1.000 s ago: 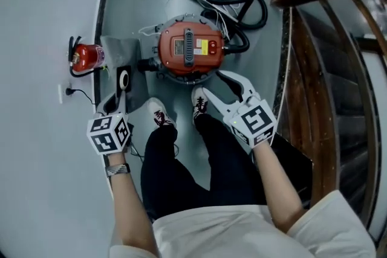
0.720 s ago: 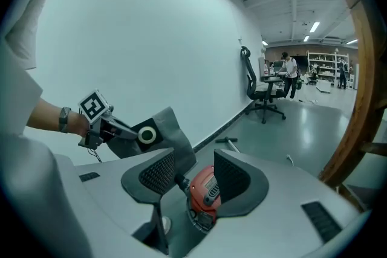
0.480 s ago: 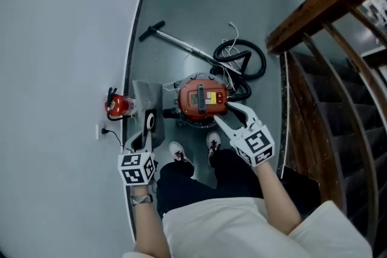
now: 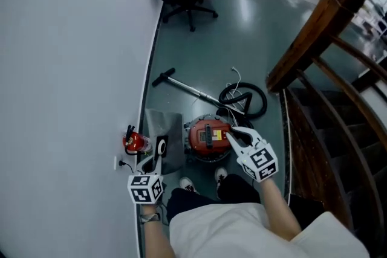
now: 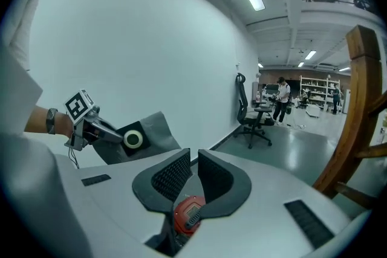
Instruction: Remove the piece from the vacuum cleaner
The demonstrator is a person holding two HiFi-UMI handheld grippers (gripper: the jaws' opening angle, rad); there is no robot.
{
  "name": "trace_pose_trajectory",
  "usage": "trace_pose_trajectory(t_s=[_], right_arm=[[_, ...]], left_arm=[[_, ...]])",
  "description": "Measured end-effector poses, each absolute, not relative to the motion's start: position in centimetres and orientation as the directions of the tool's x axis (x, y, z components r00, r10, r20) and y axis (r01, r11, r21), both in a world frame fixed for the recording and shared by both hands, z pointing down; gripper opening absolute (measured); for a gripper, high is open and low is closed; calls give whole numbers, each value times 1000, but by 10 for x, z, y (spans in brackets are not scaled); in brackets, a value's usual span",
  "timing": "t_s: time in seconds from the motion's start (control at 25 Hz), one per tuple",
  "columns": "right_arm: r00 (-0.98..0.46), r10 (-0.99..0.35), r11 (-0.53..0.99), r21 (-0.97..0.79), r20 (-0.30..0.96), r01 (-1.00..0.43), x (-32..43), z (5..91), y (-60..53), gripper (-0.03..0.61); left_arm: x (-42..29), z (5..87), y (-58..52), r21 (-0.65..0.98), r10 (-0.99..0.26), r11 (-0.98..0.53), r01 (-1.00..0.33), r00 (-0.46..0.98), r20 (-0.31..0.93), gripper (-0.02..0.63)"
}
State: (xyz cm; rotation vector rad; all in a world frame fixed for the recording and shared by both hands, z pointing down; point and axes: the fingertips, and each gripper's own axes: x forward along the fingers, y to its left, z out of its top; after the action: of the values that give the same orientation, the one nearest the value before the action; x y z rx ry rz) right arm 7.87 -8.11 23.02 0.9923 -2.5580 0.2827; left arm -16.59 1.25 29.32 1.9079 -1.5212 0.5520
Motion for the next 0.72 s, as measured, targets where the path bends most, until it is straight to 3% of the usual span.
trace_pose_trajectory(t_s=[0.72], right_arm=[[-703,-635,764,125,321,-634,79,71,-97,38]], left_arm=[[-149,139,-30,45,-787,-292,-955,266,557,25]])
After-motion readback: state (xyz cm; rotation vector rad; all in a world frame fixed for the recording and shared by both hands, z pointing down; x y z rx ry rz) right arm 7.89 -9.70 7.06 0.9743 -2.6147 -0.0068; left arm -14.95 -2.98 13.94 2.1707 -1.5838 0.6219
